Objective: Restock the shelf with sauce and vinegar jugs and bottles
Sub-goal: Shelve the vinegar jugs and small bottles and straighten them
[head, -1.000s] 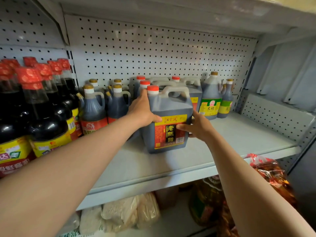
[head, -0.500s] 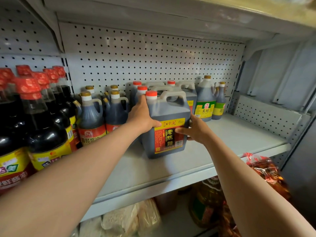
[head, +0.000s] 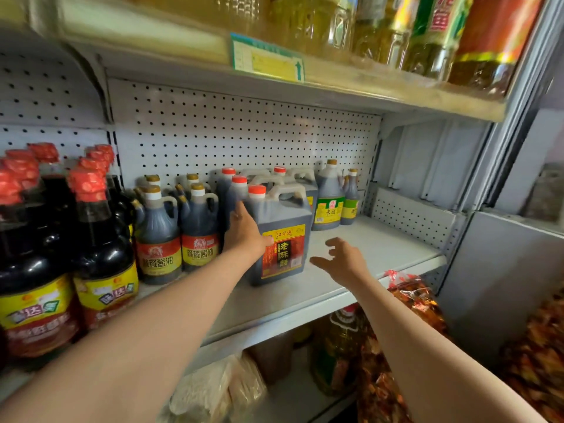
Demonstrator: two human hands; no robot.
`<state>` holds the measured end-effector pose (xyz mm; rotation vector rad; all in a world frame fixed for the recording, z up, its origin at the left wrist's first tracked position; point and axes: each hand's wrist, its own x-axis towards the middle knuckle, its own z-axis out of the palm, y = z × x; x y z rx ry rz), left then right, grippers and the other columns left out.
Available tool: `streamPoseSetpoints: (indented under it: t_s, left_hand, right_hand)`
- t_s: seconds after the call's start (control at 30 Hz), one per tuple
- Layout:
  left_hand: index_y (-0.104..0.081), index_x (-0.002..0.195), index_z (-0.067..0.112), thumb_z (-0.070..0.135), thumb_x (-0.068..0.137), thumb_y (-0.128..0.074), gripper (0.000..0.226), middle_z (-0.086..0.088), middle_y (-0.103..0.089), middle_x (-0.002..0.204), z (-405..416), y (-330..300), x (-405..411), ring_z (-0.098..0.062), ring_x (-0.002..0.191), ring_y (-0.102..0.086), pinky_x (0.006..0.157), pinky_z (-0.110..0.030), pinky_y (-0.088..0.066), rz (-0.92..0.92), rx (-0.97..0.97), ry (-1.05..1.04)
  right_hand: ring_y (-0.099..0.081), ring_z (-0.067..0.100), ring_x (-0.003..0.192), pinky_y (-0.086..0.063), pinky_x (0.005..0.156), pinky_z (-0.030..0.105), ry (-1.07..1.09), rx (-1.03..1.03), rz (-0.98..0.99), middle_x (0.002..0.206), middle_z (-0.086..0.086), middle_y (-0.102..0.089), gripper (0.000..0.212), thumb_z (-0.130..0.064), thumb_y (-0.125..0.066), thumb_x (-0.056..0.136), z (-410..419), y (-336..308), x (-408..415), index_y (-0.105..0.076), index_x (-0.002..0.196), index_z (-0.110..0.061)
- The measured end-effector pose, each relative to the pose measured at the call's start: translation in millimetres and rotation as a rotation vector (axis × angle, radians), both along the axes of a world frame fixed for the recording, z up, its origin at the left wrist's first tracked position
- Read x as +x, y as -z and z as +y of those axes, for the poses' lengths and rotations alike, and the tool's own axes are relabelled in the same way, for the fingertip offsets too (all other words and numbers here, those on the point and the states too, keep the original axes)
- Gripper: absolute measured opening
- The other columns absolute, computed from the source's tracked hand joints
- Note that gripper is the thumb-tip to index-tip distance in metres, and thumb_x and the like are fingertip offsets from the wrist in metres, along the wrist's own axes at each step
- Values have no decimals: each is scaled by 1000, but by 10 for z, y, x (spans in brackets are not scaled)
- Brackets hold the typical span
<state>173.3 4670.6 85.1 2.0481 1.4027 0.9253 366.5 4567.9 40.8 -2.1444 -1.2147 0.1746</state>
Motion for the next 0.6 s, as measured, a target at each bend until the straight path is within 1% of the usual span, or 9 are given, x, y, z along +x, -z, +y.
streamPoseSetpoints:
  t_s: [0.03, 0.1, 0.17, 0.23, 0.3, 0.37, 0.47, 0.53, 0.6]
  left_hand:
    - [-3, 158, 14, 31, 74, -87, 120, -12, -23, 162, -84, 33, -21, -36, 143, -35, 111, -47, -36, -11, -30, -32]
    - [-17, 154, 13, 34, 71, -89, 112, -15, -36, 154, -287, 109, -86, -36, 136, -43, 103, -46, -42, -39, -65, -88]
    - [-35, 142, 16, 35, 68, -90, 94, -16, -45, 141, -530, 192, -195, -36, 126, -50, 94, -42, -45, -55, -80, -126]
    - [-44, 130, 19, 36, 68, -89, 79, -13, -49, 132, -822, 302, -334, -33, 118, -53, 89, -37, -44, -44, -99, -113]
    - [-48, 123, 22, 35, 69, -88, 68, -12, -49, 128, -1164, 423, -474, -31, 113, -55, 87, -34, -43, -16, -129, -101]
    - [-49, 117, 24, 31, 70, -86, 61, -14, -49, 126, -1521, 554, -600, -32, 110, -54, 87, -33, -43, 11, -158, -117]
    - [-49, 119, 26, 28, 74, -83, 56, -12, -45, 123, -2010, 730, -772, -31, 106, -53, 79, -32, -42, 65, -203, -127]
    - [-49, 120, 28, 25, 76, -81, 54, -9, -43, 122, -2259, 828, -903, -26, 98, -52, 73, -29, -40, 78, -236, -129]
    - [-51, 123, 26, 21, 76, -80, 55, -8, -44, 121, -2444, 939, -1029, -25, 101, -51, 75, -26, -37, 76, -244, -107]
  right_hand:
    - [-61, 28, 117, -50, 90, 36, 6, -18, -24, 134, 11, -62, 71, -51, -76, 83, -138, -23, -12, -50, 139, -15]
    - [-61, 28, 117, -50, 90, 35, 5, -54, -55, 137, 9, -60, 71, -50, -76, 84, -414, -75, -63, -48, 140, -17]
    - [-60, 29, 117, -50, 90, 35, -16, -95, -96, 141, 8, -57, 73, -50, -75, 85, -700, -130, -159, -46, 143, -16]
    - [-58, 29, 121, -46, 87, 32, -52, -119, -150, 141, 9, -56, 74, -50, -75, 85, -998, -163, -289, -45, 144, -16]
    - [-56, 28, 122, -44, 86, 32, -98, -131, -215, 139, 9, -57, 73, -50, -75, 85, -1294, -163, -425, -46, 143, -18]
    - [-53, 28, 124, -47, 93, 35, -136, -151, -261, 139, 8, -55, 72, -50, -75, 84, -1568, -120, -543, -46, 143, -20]
    - [-47, 27, 129, -47, 99, 40, -175, -189, -297, 141, 6, -51, 75, -52, -76, 83, -1905, 27, -670, -45, 144, -21]
    - [-43, 26, 133, -46, 103, 42, -213, -224, -313, 144, 4, -49, 79, -53, -75, 82, -2072, 153, -745, -43, 146, -21]
    - [-42, 26, 135, -46, 104, 43, -239, -249, -301, 146, 3, -48, 81, -54, -75, 82, -2203, 290, -822, -42, 148, -21]
